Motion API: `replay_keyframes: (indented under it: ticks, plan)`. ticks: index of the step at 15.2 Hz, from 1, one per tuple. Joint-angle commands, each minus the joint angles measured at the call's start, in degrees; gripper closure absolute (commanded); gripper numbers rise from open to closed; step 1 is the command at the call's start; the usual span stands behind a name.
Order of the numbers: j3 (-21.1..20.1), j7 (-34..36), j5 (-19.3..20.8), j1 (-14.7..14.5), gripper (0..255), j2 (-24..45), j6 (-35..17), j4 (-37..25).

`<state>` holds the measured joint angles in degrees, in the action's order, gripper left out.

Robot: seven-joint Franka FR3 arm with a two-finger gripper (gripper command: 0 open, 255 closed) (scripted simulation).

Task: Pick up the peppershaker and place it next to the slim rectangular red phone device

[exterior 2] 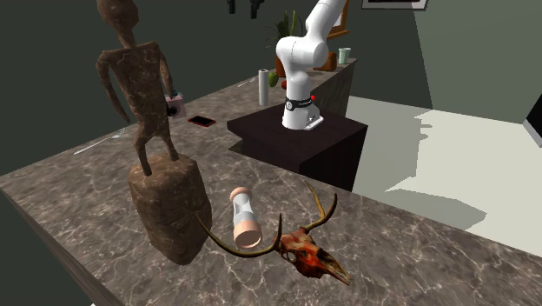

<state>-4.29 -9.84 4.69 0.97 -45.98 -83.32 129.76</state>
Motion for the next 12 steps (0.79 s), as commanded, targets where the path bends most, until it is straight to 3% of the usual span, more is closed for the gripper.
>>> replay_keyframes:
  ticks: [1,12]
  plan:
    - [0.0,0.0,0.0,0.0,0,0.0,0.0,0.0]
    - [-2.3,-4.5,-0.7,-4.5,0,12.2,-21.3,8.0]
